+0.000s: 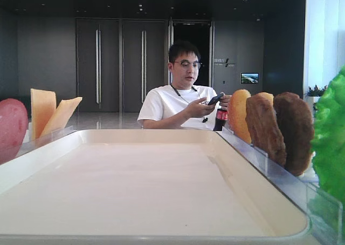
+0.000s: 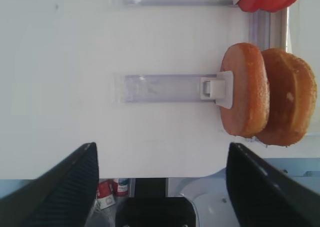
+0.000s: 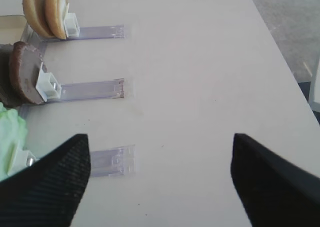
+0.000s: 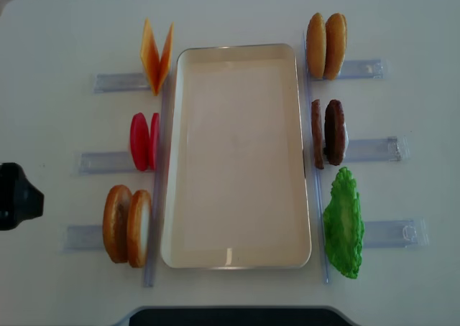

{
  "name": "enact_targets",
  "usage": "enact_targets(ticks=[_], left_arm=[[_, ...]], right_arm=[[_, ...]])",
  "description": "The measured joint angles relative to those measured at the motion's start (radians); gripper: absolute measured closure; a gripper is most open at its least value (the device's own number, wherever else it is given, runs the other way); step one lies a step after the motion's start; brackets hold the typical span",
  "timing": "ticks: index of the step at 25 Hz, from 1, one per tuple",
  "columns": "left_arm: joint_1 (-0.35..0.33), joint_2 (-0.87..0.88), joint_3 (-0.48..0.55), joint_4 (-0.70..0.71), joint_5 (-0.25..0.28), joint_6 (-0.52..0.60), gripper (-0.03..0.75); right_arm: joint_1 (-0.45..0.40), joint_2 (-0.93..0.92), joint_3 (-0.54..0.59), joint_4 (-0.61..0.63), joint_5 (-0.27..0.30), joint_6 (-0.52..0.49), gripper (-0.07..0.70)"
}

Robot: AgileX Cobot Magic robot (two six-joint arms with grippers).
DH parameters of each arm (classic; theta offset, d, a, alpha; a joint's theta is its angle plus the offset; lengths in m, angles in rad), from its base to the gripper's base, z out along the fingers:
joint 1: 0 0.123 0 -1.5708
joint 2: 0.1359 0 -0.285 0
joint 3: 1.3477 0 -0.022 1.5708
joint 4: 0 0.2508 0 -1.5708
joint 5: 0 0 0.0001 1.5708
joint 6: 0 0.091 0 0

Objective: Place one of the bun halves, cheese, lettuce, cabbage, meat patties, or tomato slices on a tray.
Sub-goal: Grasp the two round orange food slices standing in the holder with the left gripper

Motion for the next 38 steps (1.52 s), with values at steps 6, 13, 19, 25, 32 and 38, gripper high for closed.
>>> enact_targets(ticks=[6,13,19,25,32,38], left_arm=[[0.0,0.097,0.0,0.008,-0.006,-0.036,0.108],[0.0,0.15,0.0,0.012,-0.008,-0.1,0.108],[0.0,0.151,0.0,-0.013,-0.008,-0.107,0.108],[0.0,0.151,0.0,-0.034,-0.008,-0.107,0.108],[0.0,0.151,0.0,-0.072,-0.008,-0.091,0.108],[-0.079,0.147,0.0,-0.072,-0.008,-0.097,0.114]], right_arm=[[0.0,0.0,0.0,0.0,0.0,0.0,0.055],[0.0,0.0,0.0,0.0,0.0,0.0,0.055],[0.0,0.0,0.0,0.0,0.0,0.0,0.055],[0.0,0.0,0.0,0.0,0.0,0.0,0.055],[0.0,0.0,0.0,0.0,0.0,0.0,0.055],[0.0,0.0,0.0,0.0,0.0,0.0,0.055]])
